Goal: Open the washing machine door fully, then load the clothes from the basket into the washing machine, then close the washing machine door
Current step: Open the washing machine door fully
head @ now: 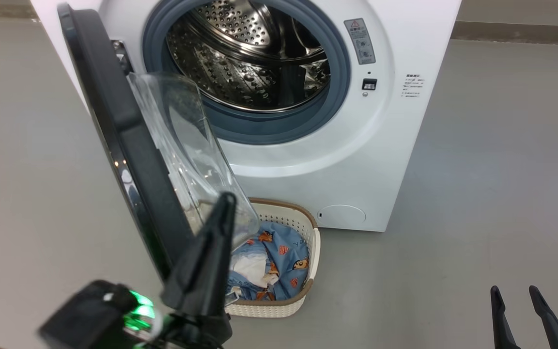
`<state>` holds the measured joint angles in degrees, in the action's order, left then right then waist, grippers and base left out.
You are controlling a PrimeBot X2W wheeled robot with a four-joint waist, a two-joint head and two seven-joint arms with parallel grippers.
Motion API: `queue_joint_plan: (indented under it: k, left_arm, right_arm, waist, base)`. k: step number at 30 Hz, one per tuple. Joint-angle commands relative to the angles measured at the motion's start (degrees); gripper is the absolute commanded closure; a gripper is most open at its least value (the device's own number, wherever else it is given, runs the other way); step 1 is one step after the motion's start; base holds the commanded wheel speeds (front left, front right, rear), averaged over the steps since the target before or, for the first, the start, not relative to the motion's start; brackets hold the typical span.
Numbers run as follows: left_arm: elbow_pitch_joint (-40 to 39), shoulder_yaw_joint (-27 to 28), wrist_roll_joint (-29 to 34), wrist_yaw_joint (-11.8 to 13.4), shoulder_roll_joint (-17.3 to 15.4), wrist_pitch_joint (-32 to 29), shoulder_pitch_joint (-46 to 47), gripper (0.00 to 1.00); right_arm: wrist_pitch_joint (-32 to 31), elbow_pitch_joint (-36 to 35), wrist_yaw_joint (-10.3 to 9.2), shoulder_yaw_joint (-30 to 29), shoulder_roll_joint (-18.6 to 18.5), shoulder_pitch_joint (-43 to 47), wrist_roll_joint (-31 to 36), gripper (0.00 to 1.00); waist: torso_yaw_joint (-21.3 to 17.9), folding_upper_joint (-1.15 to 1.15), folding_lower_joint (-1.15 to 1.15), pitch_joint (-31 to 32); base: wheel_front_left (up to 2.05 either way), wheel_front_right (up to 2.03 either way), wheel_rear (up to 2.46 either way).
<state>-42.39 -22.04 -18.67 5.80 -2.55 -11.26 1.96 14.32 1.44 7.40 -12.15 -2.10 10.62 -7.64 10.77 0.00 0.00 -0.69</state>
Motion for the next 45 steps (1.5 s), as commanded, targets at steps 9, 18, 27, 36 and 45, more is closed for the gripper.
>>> queue_joint_plan:
  k: [9,18,27,36,45]
  left_arm:
    - [6.17,-4.38,-3.78,2.83,-0.40,-3.18,-1.69,1.00]
    - [9.83,-6.61,-3.68,3.94,-0.90,-6.47,-4.01,1.00]
    - [13.24,-4.79,-5.61,7.61,-0.66,-4.37,-5.44,1.00]
    - [15.84,-4.21,-5.90,10.20,-0.51,-2.11,-5.10,1.00]
    - [18.67,-4.12,-5.42,12.36,-0.43,-0.19,-3.97,1.00]
  right_arm:
    - [0.68,-0.83,0.09,1.63,-0.78,-1.91,-0.85,0.00]
    - [0.68,-0.68,0.09,1.90,-0.77,-2.39,-1.06,0.00]
    - [0.68,-0.56,0.09,2.09,-0.77,-2.84,-1.41,0.00]
    - [0.68,-0.69,0.09,2.01,-0.77,-2.83,-1.33,0.00]
    - [0.68,-0.68,0.09,2.05,-0.77,-3.05,-1.57,0.00]
  waist:
    - [1.50,0.00,0.00,-0.67]
    - [2.93,0.00,0.00,-1.22]
    - [4.06,0.00,0.00,-1.37]
    - [4.63,0.00,0.00,-1.60]
    - [5.00,0.00,0.00,-2.02]
  base:
    - [0.00,0.00,0.00]
    - [0.00,0.00,0.00]
    - [0.00,0.00,0.00]
    - [0.00,0.00,0.00]
    - [0.00,0.00,0.00]
